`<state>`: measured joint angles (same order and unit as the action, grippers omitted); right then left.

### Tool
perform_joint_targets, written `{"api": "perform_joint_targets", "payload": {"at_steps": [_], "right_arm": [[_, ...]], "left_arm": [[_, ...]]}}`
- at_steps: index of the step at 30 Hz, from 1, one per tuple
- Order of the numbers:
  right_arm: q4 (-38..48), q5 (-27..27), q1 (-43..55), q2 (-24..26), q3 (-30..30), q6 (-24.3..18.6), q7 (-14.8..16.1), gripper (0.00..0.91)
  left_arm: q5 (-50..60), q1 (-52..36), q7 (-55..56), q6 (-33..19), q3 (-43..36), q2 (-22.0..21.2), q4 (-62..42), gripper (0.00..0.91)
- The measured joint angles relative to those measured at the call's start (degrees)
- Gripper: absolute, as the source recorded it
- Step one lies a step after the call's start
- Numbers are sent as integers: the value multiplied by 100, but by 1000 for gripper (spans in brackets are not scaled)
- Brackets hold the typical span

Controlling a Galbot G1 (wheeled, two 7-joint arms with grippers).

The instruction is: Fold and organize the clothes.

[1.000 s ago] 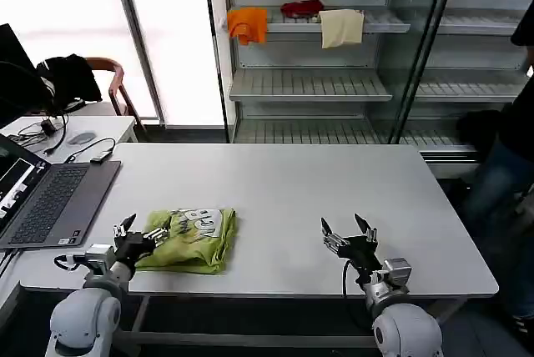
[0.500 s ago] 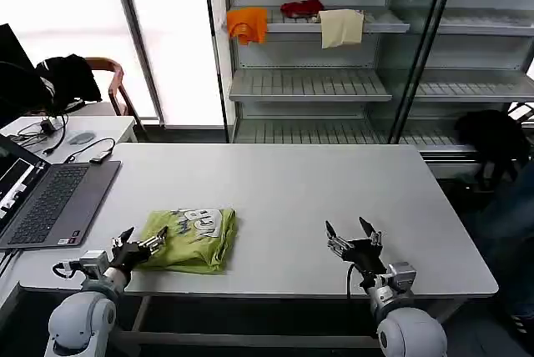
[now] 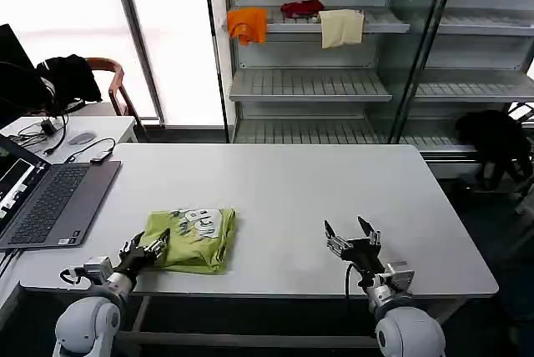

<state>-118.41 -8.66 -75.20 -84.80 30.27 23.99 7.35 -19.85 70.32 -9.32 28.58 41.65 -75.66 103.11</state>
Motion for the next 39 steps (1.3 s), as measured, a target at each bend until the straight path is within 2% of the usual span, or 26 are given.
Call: {"api": "perform_joint_targets", "payload": {"at_steps": [14, 23, 27, 39], "right_arm": [[-120, 60, -38, -31, -97, -6, 29, 907], [-129, 68, -35, -8, -101, -22, 29, 907], [-101, 57, -33, -3, -123, -52, 34, 907], [51, -57, -81, 98, -139, -229, 47, 907]], "left_arm": [[84, -30, -51, -402, -27, -22, -139, 0], [905, -66, -269, -687, 221, 216, 31, 10], [1438, -137, -449, -799, 439, 514, 52, 10], [3015, -454, -1070, -1122, 1046, 1769, -34, 40]]}}
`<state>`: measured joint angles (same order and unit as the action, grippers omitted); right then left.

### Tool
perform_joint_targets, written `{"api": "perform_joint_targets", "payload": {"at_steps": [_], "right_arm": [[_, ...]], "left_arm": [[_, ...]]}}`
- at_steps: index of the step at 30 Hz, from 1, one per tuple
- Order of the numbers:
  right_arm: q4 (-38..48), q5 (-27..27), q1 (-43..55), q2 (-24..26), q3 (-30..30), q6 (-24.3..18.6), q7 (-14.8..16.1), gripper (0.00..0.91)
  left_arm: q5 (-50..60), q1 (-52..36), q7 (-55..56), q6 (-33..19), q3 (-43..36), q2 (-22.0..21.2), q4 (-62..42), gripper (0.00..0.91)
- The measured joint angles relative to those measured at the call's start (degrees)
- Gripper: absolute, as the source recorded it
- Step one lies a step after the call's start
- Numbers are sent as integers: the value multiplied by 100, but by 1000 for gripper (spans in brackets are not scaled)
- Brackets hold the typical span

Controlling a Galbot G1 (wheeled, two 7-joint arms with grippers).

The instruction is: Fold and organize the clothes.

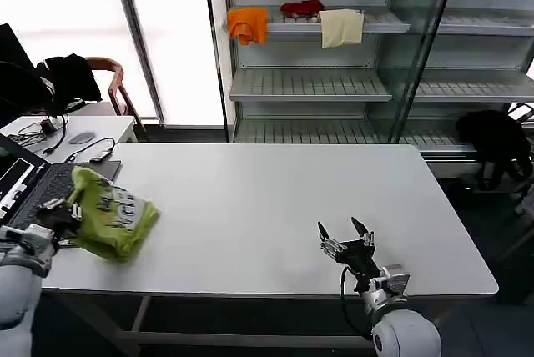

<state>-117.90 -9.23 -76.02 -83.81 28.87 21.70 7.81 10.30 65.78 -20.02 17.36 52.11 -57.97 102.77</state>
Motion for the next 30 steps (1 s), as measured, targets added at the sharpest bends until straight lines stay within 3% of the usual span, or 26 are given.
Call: {"api": "perform_joint_targets", "payload": {"at_steps": [1, 9, 24, 25, 30], "right_arm": [[13, -10, -12, 14, 4, -26, 1, 907], [55, -117, -147, 123, 96, -211, -29, 907], [-71, -426, -623, 357, 511, -425, -97, 907], [-88, -426, -632, 356, 521, -425, -97, 907], [-170, -414, -645, 316, 555, -394, -82, 907]], "left_arm": [[83, -20, -43, -1, 18, 66, 28, 81], [401, -7, -170, 284, -182, 117, 528, 81], [767, -24, 235, 1004, -2189, -1423, 1047, 91], [773, -51, 279, 1037, -2334, -1494, 1048, 131], [753, -258, 533, 1182, -3043, -1831, 945, 161]]}}
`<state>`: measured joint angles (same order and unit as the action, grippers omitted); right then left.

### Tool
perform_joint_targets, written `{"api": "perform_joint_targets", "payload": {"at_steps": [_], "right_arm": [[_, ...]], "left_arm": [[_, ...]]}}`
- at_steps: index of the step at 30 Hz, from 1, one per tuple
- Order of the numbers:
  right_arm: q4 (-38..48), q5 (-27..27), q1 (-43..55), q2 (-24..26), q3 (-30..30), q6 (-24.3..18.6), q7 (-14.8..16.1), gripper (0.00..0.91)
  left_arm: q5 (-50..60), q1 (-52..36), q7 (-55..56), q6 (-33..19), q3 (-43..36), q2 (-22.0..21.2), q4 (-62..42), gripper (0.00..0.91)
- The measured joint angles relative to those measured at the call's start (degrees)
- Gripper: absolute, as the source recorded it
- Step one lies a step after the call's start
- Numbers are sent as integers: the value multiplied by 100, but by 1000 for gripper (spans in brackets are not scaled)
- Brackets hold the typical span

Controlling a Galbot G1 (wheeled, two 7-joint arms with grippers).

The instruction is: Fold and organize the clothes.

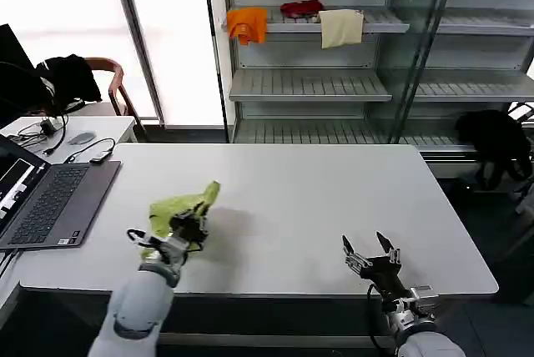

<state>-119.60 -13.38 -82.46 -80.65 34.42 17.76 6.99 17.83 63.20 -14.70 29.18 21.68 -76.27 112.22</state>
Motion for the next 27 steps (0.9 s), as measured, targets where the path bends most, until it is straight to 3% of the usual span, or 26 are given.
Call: {"api": "perform_joint_targets", "payload": {"at_steps": [8, 10, 11, 12, 13, 27], "right_arm": [[-90, 82, 38, -86, 2, 93, 20, 907], [-91, 108, 60, -108, 5, 122, 20, 907], [-91, 122, 73, -115, 6, 136, 20, 907], [-91, 134, 85, -119, 6, 145, 20, 907], [-90, 150, 98, -126, 7, 154, 20, 907], [17, 255, 289, -191, -103, 298, 84, 907]], "left_arm": [[-213, -447, 371, 100, -846, -396, -360, 181], [-317, -597, 448, 116, -1020, -456, -484, 232], [-358, -672, 486, 126, -1091, -478, -547, 413], [-406, -761, 531, 143, -1170, -503, -617, 776], [-448, -840, 567, 160, -1238, -529, -679, 907], [-1385, -1665, 1109, 298, -1793, -631, -939, 907]]}}
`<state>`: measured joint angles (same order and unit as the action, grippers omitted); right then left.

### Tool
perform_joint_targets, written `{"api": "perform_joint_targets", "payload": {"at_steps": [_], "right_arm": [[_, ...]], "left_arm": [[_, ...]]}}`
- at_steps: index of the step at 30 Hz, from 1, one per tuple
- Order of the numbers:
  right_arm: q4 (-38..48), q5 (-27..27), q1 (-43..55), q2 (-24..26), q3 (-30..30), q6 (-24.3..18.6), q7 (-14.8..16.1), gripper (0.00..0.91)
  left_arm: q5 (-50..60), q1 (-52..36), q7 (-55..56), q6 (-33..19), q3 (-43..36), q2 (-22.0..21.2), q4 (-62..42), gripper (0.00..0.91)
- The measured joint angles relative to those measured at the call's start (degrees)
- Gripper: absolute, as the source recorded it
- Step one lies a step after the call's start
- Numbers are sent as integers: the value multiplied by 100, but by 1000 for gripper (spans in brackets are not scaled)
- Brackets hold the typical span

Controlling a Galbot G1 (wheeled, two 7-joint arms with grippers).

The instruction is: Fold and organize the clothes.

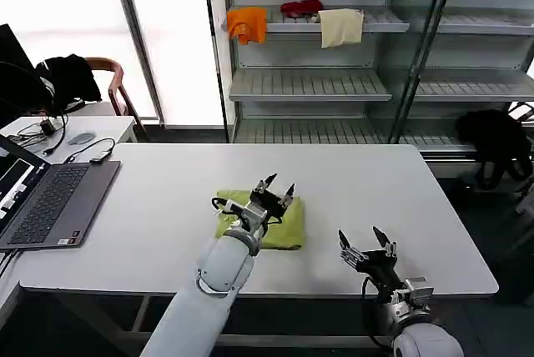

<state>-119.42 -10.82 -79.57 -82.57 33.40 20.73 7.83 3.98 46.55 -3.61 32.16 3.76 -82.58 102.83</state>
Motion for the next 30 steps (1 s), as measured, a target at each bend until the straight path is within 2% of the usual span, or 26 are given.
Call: {"api": "perform_joint_targets", "payload": {"at_steps": [8, 16, 17, 18, 19, 20, 21, 30], "right_arm": [[58, -68, 211, -135, -261, 315, 0, 907], [348, -458, 630, -220, -701, 802, -205, 907], [405, -525, 688, -213, -782, 839, -260, 826], [467, -598, 747, -209, -867, 871, -323, 695], [543, -667, 811, -216, -947, 907, -387, 171], [603, -723, 863, -229, -1006, 936, -441, 171], [666, -782, 917, -249, -1062, 962, -499, 0], [1107, -1090, 1228, -403, -1480, 1116, -877, 0]], "left_arm": [[-582, -209, 115, -30, 192, 366, 369, 907], [-848, 174, -16, -325, 966, 914, 480, 907], [-897, 255, -30, -352, 1086, 964, 504, 907], [-960, 350, -45, -377, 1213, 1012, 534, 907], [-1017, 444, -58, -399, 1332, 1046, 570, 907], [-1074, 540, -68, -419, 1453, 1077, 610, 907], [-1140, 645, -75, -440, 1583, 1107, 653, 907], [-1558, 1450, -114, -585, 2441, 1206, 1045, 907]]}}
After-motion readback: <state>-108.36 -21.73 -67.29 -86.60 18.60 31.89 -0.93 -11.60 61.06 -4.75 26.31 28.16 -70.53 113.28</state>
